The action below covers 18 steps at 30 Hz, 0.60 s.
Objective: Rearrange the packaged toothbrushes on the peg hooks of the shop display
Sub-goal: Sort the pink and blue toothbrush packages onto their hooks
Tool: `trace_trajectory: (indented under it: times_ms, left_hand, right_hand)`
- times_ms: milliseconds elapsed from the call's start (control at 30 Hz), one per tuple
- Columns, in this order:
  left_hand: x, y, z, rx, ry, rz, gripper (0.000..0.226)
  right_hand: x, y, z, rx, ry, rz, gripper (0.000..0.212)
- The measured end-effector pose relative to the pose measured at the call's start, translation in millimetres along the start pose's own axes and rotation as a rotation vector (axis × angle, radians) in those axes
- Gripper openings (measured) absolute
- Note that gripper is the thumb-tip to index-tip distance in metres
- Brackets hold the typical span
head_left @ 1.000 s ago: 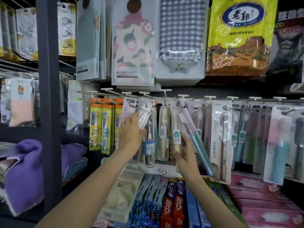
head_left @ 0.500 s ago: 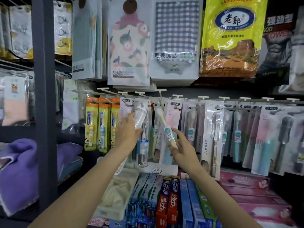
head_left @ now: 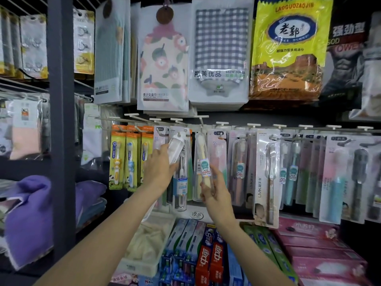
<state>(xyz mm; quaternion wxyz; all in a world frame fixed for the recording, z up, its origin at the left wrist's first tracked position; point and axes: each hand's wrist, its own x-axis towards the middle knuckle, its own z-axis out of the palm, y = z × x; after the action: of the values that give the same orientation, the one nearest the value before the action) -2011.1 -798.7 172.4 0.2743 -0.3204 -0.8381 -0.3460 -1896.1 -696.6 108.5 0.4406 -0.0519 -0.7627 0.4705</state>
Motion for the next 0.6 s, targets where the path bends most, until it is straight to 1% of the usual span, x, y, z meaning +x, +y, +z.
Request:
trace_trajectory:
  times_ms: [167,333,433,500,600]
  left_hand:
    - [0,0,-3,0.017,-0.001,0.002,0.059]
    - [-2,2,-1,0.018,0.001,-0.003,0.057]
    - [-2,3,2,0.003,0.011,-0.009,0.054]
    - [-3,4,3,-0.010,0.014,-0.006,0.055]
    - [-9,6,7,-0.044,0.029,0.002,0.061]
  right_hand:
    - [-2,8,18,-0.027,0.075,0.007,0.054]
    - [0,16,17,-0.006,0.108,0.001,0.053]
    - [4,17,14,0.014,0.060,0.024,0.050]
    - [5,14,6,-0.016,0.006,0.030,0.050]
    - [2,7,-13,-0.221,-0.111,0.024,0.047]
